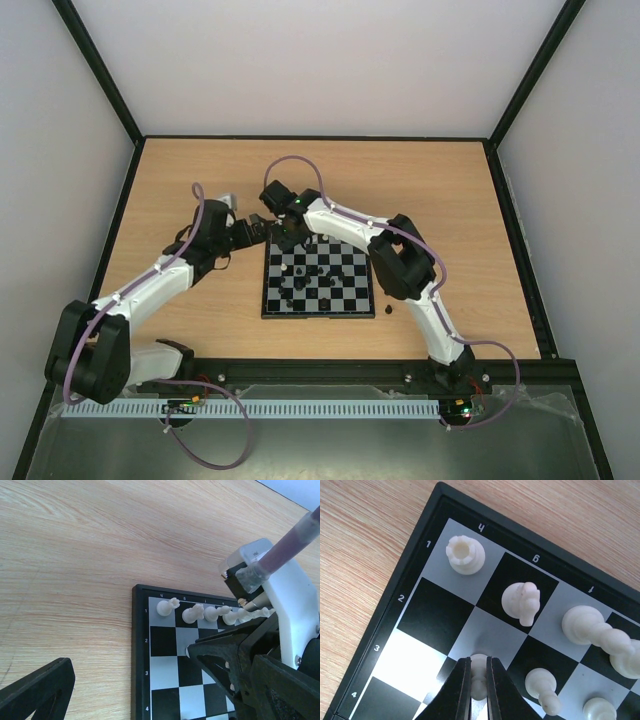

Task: Set up the chess pieces on the board
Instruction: Place the chess piece on the chessboard.

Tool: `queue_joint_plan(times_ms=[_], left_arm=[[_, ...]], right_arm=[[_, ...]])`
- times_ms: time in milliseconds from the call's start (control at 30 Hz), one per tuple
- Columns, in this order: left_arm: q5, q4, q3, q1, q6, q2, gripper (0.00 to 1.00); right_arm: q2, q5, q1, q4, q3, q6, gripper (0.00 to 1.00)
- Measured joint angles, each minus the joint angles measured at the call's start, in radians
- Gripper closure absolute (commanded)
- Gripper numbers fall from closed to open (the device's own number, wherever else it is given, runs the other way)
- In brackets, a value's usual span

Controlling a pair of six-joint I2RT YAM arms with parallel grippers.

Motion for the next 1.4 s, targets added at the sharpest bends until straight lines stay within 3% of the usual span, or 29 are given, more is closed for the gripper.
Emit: queue_joint_plan(times_ms=[600, 800, 1033, 1400], left_arm=[[0.013, 0.0, -0.007, 0.014, -0.003, -0.013, 0.01], [0.013, 0.0, -0.008, 0.014, -0.003, -0.013, 0.0], [0.013, 0.0, -0.008, 0.014, -0.003, -0.014, 0.0], [-0.006, -0.001, -0.026, 0.027, -0.008, -0.079, 0.01]], right_arm=[[0.015, -0.004, -0.021, -0.002, 0.024, -0.001, 0.94], [0.016, -0.011, -0.023, -0.002, 0.026, -0.002, 0.82], [0.005, -0.034, -0.022, 0.005, 0.009, -0.003, 0.81], [-0.195, -0.074, 0.011, 0.021, -0.161, 0.0, 0.73]])
